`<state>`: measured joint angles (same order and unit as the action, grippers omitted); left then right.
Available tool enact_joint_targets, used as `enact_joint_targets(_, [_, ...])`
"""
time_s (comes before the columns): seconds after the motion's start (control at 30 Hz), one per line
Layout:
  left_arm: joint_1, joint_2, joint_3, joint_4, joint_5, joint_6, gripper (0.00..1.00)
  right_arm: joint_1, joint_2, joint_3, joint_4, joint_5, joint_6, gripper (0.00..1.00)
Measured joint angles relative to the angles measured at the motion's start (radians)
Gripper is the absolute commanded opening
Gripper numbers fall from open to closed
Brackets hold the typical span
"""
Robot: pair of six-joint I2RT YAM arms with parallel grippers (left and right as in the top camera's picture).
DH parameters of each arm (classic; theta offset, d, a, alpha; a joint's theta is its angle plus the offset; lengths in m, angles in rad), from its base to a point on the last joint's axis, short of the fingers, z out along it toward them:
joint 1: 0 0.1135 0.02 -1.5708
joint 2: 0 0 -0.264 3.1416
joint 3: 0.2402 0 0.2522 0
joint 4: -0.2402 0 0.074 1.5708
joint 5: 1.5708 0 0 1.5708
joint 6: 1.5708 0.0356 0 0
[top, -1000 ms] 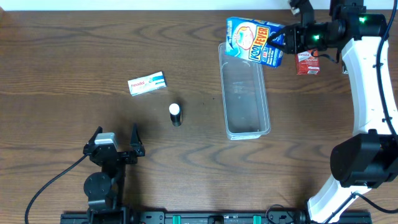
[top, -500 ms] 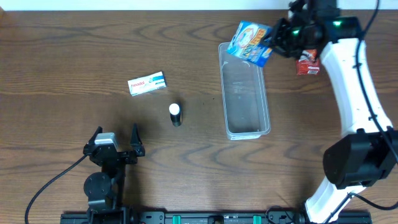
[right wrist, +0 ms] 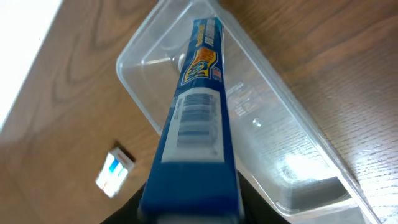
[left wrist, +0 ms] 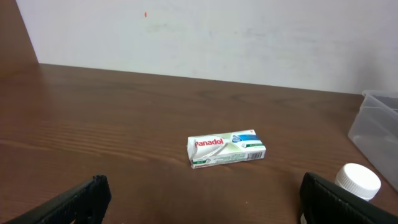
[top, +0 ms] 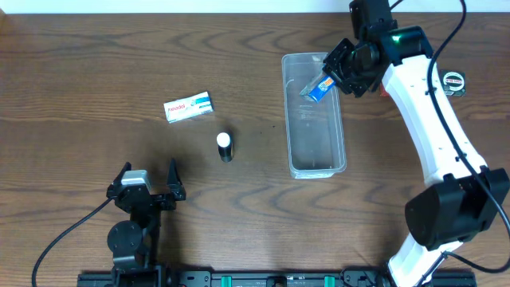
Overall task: Pack container
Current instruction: 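Rotate the blue box upright and lower it into the container, then push the blue box flat inside the container with the right gripper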
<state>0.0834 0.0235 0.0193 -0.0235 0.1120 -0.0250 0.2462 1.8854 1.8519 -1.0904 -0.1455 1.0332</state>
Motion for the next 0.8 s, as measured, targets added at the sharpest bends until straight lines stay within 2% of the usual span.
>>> enact_joint_targets(0.2, [0.000,0.000,0.000,0.000,0.000,0.000,0.98,0.020,-0.024,0.000,0.030,0.039,0.063,0.35])
enact_joint_targets(0.47, [0.000,0.000,0.000,0.000,0.000,0.000,0.98,0.072,-0.024,0.000,0.103,0.045,0.065,0.38])
enact_joint_targets(0.53, [0.000,0.000,0.000,0.000,0.000,0.000,0.98,0.076,-0.024,0.000,0.121,0.046,0.033,0.40])
enact_joint_targets(0.63, [0.000,0.000,0.000,0.000,0.000,0.000,0.98,0.078,-0.026,0.000,0.135,0.045,-0.050,0.50])
enact_joint_targets(0.8, [0.000,0.000,0.000,0.000,0.000,0.000,0.98,0.078,-0.034,0.000,0.082,0.047,-0.266,0.50])
